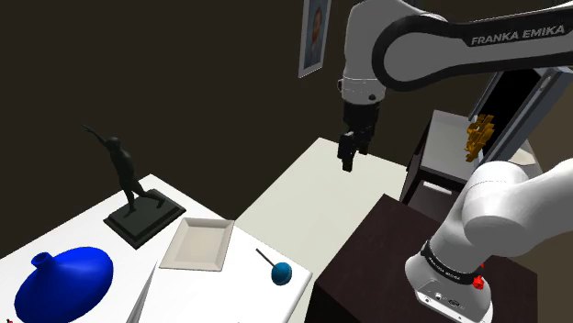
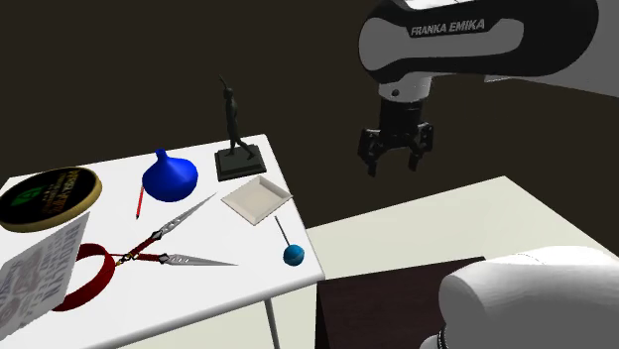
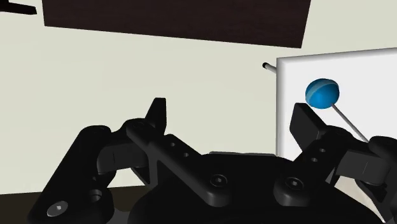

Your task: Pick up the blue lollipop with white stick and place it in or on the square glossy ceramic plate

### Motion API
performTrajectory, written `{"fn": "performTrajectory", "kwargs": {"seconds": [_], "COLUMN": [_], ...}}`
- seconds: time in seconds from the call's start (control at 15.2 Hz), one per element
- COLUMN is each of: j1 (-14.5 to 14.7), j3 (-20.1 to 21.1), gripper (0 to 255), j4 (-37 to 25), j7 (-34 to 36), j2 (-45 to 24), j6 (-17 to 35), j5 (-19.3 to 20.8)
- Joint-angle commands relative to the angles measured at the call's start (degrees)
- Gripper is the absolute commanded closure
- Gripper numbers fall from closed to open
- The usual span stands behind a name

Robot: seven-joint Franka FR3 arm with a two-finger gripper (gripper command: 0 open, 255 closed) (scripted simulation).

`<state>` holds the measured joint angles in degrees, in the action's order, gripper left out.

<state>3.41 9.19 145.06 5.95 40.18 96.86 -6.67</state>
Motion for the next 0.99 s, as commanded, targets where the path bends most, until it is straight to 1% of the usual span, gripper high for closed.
{"fn": "performTrajectory", "kwargs": {"seconds": [0.0,0.26,0.53,0.73,0.92], "j1": [0.6,1.8,2.5,2.7,2.6], "j3": [2.1,6.9,11.6,15.0,18.2], "gripper": [0,0,0,0,0], "j4": [0.7,0.1,-1.8,-4.1,-7.1], "j7": [2.5,8.0,13.8,18.4,23.5], "j2": [-2.3,-7.9,-14.8,-20.7,-27.1], "j6": [3.6,9.7,15.6,19.9,23.8], "j5": [-1.4,-3.9,-5.0,-4.6,-2.9]}}
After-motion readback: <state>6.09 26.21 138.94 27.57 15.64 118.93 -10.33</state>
